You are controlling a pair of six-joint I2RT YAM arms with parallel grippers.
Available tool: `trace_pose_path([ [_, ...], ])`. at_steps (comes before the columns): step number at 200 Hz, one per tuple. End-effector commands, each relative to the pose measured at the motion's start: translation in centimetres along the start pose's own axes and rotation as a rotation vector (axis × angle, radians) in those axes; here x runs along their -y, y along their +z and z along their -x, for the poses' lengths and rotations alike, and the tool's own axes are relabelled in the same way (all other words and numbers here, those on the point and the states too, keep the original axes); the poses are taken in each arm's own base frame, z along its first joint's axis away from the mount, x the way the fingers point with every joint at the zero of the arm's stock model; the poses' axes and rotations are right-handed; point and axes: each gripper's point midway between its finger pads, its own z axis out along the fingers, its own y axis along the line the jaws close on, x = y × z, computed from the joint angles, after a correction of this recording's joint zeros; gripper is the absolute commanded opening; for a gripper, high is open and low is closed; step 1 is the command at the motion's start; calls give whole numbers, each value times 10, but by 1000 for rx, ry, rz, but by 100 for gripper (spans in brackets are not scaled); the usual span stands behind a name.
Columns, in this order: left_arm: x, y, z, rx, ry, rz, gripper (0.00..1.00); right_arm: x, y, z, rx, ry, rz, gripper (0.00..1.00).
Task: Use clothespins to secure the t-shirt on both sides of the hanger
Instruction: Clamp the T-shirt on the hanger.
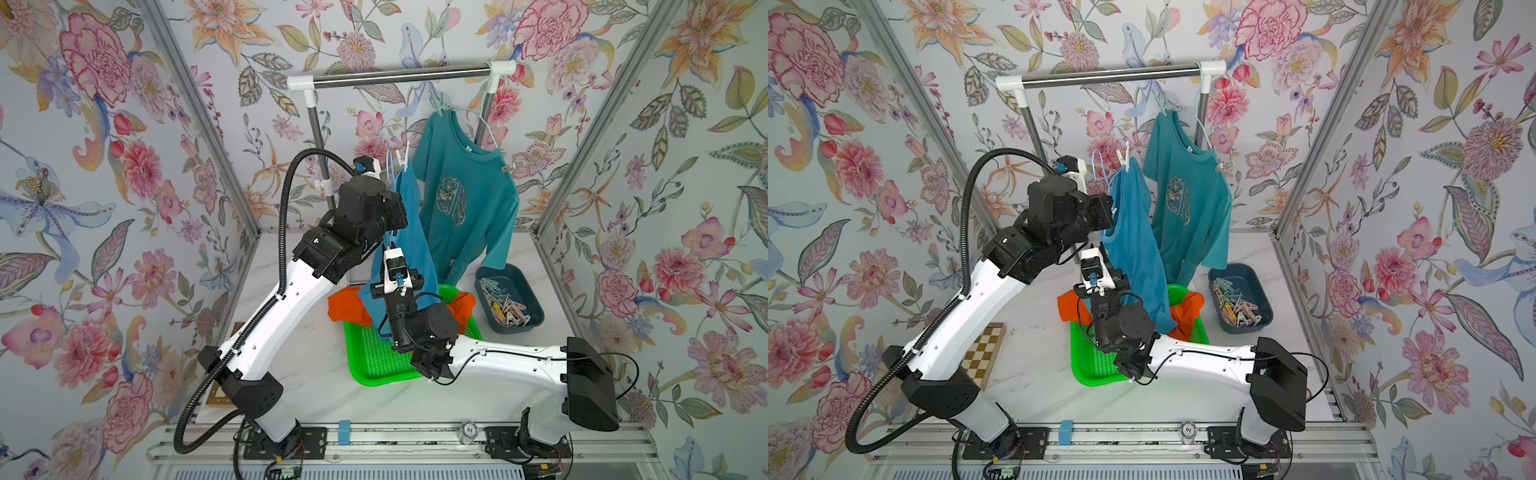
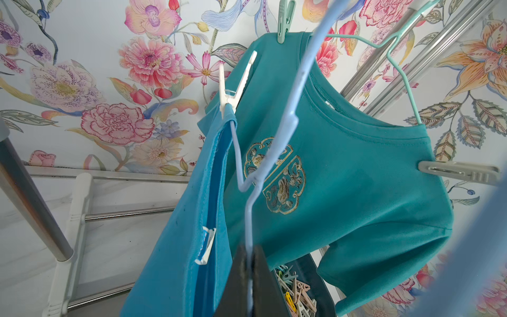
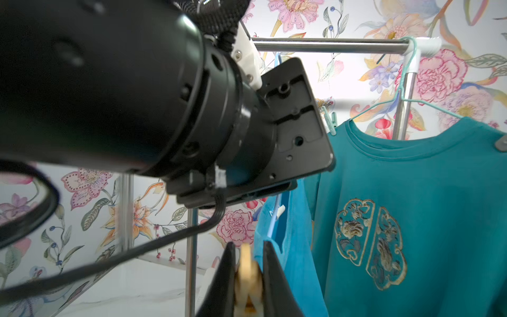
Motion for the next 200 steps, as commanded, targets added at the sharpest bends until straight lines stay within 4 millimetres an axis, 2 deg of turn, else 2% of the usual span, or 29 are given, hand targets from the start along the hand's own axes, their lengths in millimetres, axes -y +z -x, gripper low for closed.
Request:
trace_pose_path([
  [1,27,-17,30,84,-55,-107,0,-9,-8,8,42,-5,18,10],
  [49,27,-18,34,98,-69,-109,0,4,-13,2,43,49,-35,11],
  [84,31,-17,34,97,-86,-129,0,1,-16,-10,31,32,-45,12],
  [121,32,-17,36,101,-90,-131,0,1,-18,-12,31,30,-44,13],
  [157,33,-17,37,103,-91,-136,0,1,-17,-9,36,14,-44,30],
  [178,33,-15,36,99,-91,-136,0,1,-15,-6,36,15,-38,47],
  [200,33,-11,32,89,-90,-134,0,1,-13,-3,30,28,-32,51],
])
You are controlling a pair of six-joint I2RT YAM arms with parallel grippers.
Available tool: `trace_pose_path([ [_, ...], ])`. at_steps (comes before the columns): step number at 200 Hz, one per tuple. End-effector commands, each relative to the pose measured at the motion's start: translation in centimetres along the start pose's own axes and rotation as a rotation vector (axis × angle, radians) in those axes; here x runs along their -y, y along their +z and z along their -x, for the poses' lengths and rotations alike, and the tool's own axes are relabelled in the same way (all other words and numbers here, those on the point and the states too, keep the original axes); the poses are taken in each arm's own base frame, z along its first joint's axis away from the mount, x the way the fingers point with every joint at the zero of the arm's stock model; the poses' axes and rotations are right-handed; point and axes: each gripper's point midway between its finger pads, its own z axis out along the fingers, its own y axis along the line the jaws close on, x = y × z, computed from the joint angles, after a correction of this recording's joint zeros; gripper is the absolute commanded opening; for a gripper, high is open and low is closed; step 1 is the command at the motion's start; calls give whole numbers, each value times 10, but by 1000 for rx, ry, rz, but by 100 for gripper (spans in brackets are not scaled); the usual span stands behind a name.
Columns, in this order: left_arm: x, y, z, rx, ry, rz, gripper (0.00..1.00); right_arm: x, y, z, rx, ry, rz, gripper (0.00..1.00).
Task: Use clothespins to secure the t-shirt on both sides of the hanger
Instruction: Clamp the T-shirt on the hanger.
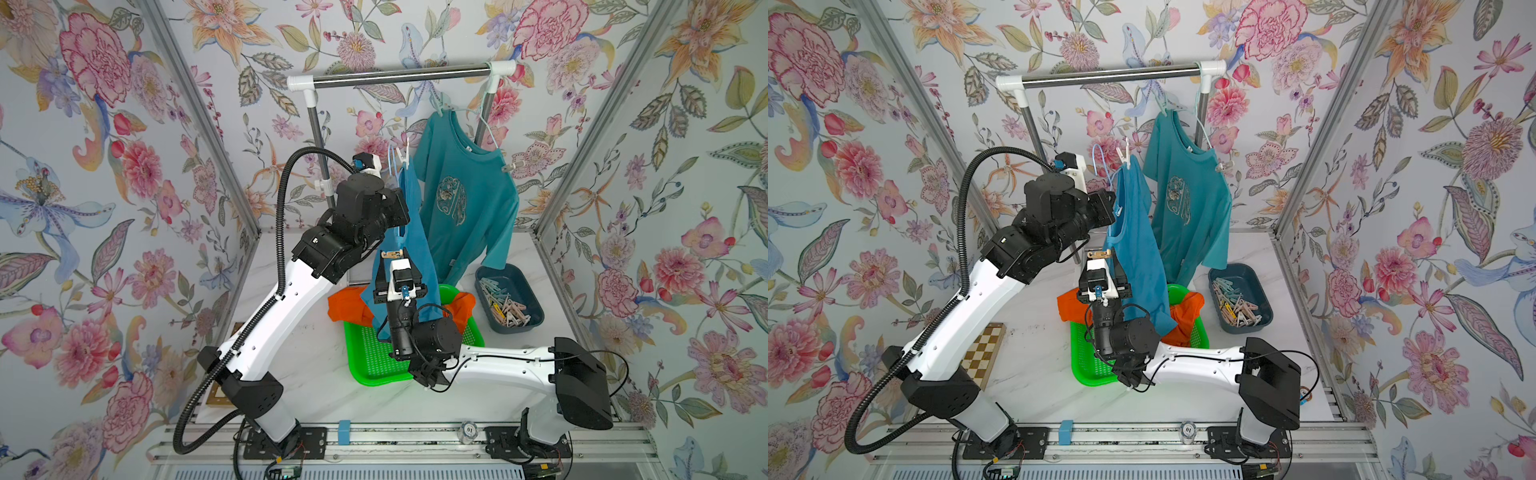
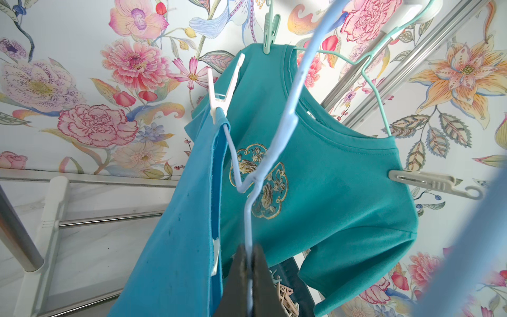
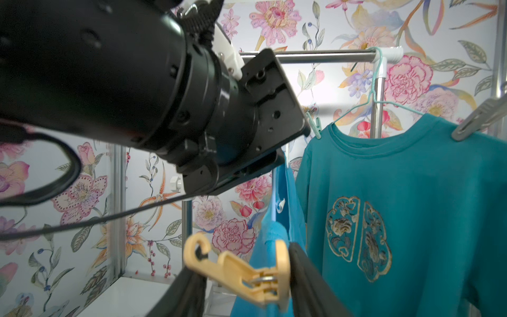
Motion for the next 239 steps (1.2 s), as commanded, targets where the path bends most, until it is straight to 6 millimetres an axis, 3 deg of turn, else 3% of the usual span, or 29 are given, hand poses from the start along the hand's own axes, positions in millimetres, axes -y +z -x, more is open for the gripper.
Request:
trace_pose_path([
  [1,21,-7,21,64,-38,-78,0,-7,0,-3,-12,3,16,51],
  [17,21,-6,20,62,-34,-78,0,-4,0,0,-10,29,23,52],
  [36,20,-6,22,71,-23,-70,0,-1,-1,5,-15,54,26,62],
  [67,17,-7,26,89,-16,-55,0,12,-3,15,-30,147,54,62],
  [110,7,-1,29,103,3,-16,0,28,-17,24,-53,281,133,73],
  [177,0,12,25,94,24,19,0,58,-40,38,-76,466,233,74],
  [219,7,13,28,85,63,-1,0,92,-48,52,-64,504,217,72],
  [239,14,11,29,66,102,-22,0,111,-46,41,-129,478,164,69],
])
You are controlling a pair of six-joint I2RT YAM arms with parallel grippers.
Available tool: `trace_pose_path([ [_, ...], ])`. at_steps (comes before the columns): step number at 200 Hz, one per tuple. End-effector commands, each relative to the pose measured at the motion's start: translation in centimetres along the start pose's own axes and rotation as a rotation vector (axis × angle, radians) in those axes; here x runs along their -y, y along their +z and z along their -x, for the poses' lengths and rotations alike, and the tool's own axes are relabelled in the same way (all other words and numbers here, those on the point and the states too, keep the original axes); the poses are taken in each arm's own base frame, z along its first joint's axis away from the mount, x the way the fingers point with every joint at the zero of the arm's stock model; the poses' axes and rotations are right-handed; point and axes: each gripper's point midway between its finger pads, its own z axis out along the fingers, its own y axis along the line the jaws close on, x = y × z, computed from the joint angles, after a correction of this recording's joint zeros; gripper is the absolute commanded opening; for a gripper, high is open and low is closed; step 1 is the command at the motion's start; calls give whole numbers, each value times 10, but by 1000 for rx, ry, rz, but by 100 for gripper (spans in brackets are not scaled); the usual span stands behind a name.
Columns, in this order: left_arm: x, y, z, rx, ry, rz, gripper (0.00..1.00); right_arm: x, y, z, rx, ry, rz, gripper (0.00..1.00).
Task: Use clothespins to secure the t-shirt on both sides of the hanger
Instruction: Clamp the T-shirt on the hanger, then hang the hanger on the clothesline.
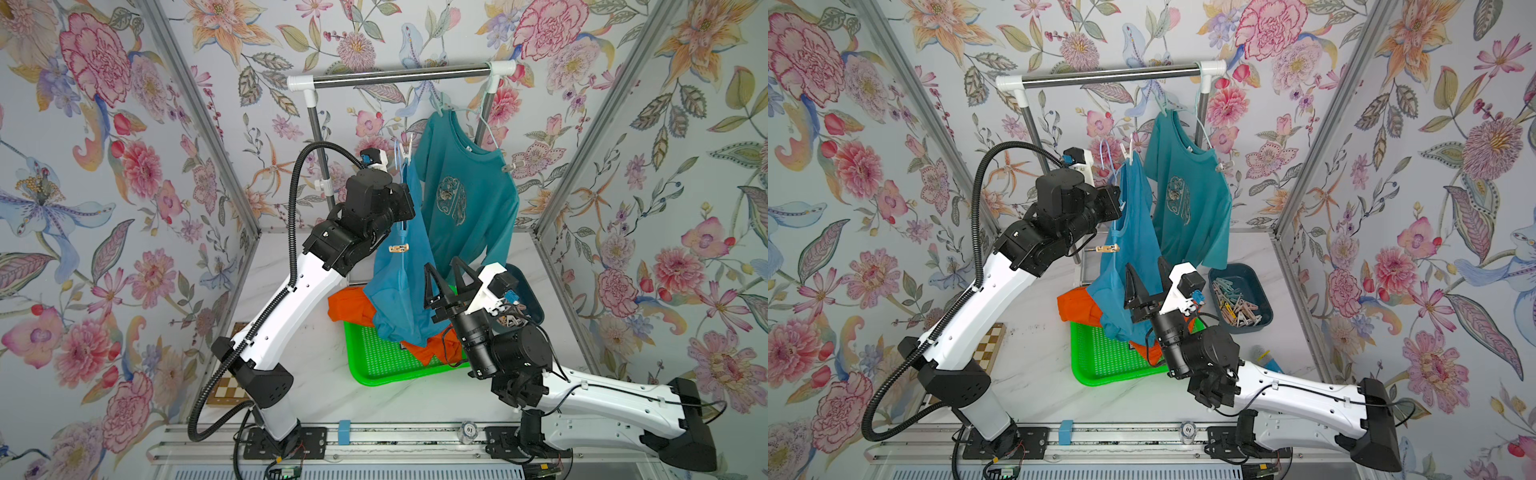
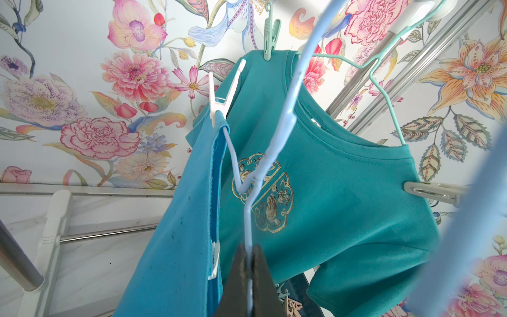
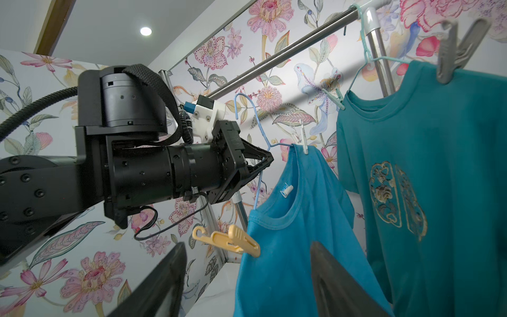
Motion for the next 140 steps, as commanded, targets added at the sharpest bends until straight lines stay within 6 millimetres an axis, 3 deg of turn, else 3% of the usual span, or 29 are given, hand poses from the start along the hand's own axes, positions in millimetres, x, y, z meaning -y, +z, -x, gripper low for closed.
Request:
trace_pose_path([
  [1,13,-9,24,41,54,-48,0,23,-3,-3,-62,-7,-61,69],
  [24,18,-14,30,23,120,-55,0,40,-6,-3,-84,17,-63,60],
  [47,21,-21,28,-8,162,-73,0,42,12,4,-166,-32,-52,59],
  [84,18,-29,15,-50,160,-94,0,8,54,5,-315,-124,105,54],
  [110,25,-36,9,-77,155,-147,0,-15,72,3,-362,-107,241,45],
  [122,30,-41,7,-96,175,-186,0,-16,77,9,-374,-79,304,45],
  [140,40,-53,5,-114,226,-252,0,-2,85,15,-433,-65,348,45],
])
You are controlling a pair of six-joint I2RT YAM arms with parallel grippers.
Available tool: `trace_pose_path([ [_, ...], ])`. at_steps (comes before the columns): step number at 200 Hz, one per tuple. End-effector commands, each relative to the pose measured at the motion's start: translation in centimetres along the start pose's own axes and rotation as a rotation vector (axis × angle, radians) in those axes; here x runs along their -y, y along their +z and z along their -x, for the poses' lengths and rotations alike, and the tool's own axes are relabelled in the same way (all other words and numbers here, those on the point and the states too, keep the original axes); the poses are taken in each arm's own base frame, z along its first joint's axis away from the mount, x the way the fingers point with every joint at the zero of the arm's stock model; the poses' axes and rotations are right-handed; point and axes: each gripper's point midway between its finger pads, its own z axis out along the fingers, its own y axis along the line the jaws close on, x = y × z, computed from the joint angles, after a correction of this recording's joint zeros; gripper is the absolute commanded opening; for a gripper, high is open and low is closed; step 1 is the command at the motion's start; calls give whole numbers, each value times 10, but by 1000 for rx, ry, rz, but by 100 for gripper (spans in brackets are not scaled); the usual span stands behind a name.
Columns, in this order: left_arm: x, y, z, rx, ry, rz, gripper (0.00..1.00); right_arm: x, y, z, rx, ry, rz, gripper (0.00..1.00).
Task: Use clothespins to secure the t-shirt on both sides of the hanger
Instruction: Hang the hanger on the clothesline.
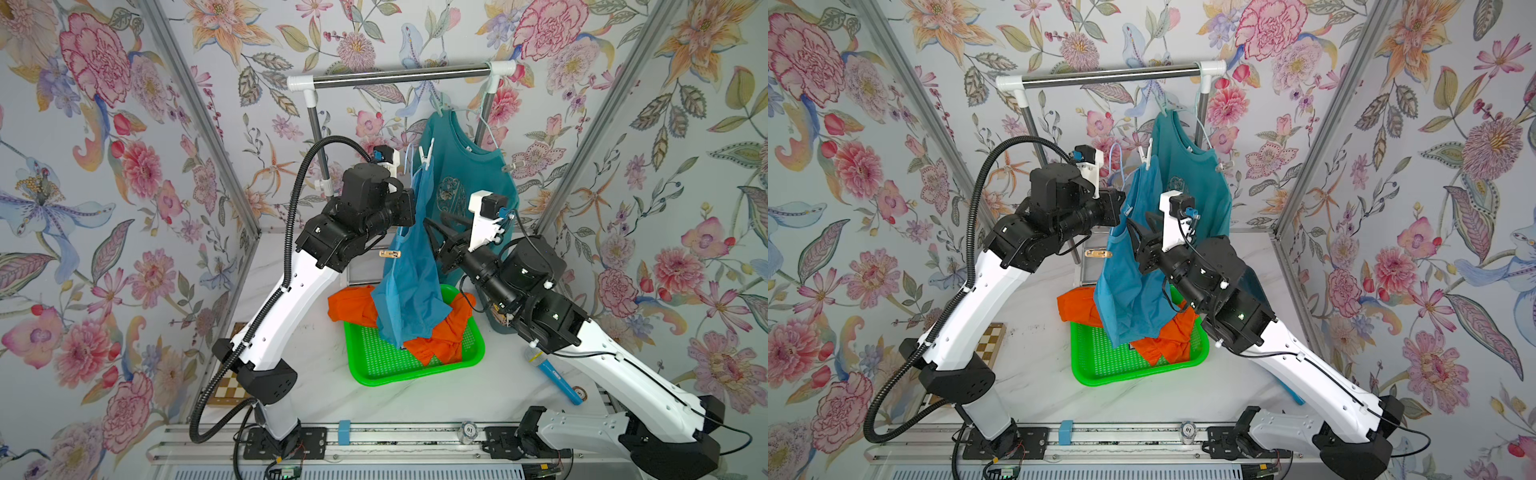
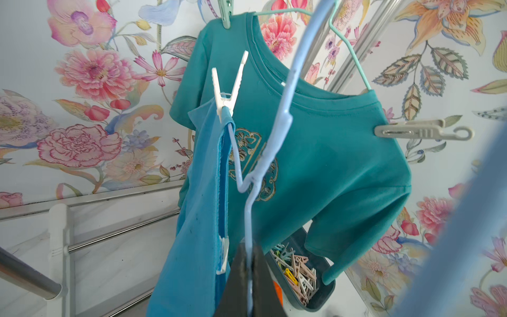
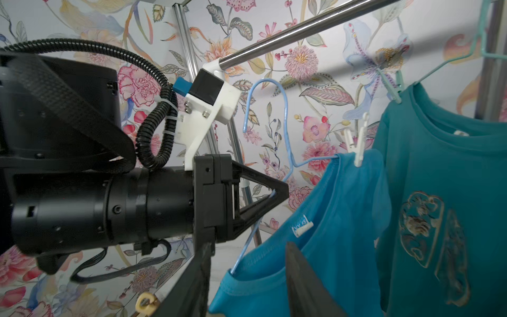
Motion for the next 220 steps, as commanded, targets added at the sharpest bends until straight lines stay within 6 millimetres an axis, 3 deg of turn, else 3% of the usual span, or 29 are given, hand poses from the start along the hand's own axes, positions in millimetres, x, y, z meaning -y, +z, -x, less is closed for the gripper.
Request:
trace_pose_path([
  [1,22,-37,19,32,74,-131,0,-3,-3,0,-112,24,168,45],
  [20,31,-52,14,0,152,-206,0,14,-3,4,-182,-38,220,46],
  [67,26,-78,-12,-94,298,-273,0,27,-15,8,-274,-404,373,50],
  [73,30,-98,-7,-71,325,-296,0,29,-14,12,-272,-431,374,52],
  [97,35,-110,-22,-110,408,-364,2,17,-15,28,-275,-487,477,56],
  [117,34,-113,-34,-148,456,-391,2,6,-14,30,-311,-523,529,58],
  [150,36,-123,-46,-172,539,-445,2,-12,-16,4,-389,-578,609,59],
  [180,38,-126,-49,-175,586,-468,1,-31,-25,-32,-470,-595,698,58],
  [220,37,-119,-57,-204,619,-484,0,-35,-28,-64,-566,-624,726,45],
])
